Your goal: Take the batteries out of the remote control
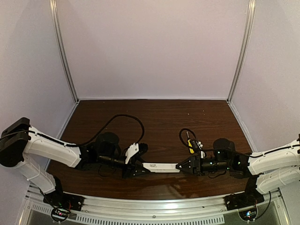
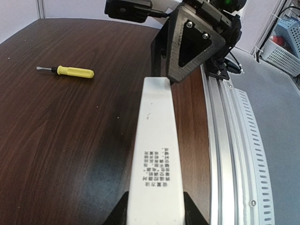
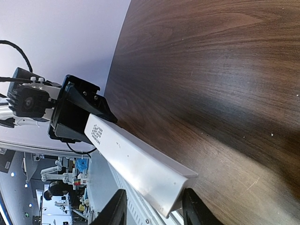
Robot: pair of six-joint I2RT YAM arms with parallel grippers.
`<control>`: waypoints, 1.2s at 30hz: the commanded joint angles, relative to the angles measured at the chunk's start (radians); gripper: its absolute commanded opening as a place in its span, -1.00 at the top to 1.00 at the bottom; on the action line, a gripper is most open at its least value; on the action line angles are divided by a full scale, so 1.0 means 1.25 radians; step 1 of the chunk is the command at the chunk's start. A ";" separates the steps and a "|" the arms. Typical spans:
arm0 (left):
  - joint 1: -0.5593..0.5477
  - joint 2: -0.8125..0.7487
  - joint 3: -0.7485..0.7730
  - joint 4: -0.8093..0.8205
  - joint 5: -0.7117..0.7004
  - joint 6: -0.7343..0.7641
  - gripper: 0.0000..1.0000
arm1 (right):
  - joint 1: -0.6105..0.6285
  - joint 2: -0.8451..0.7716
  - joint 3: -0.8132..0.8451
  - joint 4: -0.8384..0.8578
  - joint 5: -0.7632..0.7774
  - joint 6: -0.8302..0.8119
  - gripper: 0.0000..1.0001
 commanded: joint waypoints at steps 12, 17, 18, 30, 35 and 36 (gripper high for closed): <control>-0.002 0.026 0.027 0.030 -0.014 0.016 1.00 | 0.011 -0.013 0.030 -0.040 0.026 -0.020 0.31; -0.003 0.030 0.030 0.029 -0.015 0.017 1.00 | 0.012 -0.009 0.037 -0.042 0.026 -0.021 0.37; -0.003 0.030 0.030 0.028 -0.015 0.017 1.00 | 0.013 -0.008 0.038 -0.041 0.027 -0.021 0.38; -0.002 0.035 0.034 0.023 -0.022 0.020 1.00 | 0.016 -0.015 0.039 -0.045 0.035 -0.023 0.44; -0.003 0.037 0.035 0.021 -0.023 0.020 1.00 | 0.017 -0.024 0.038 -0.047 0.038 -0.023 0.44; -0.003 0.037 0.035 0.021 -0.023 0.020 1.00 | 0.016 -0.025 0.037 -0.045 0.037 -0.022 0.44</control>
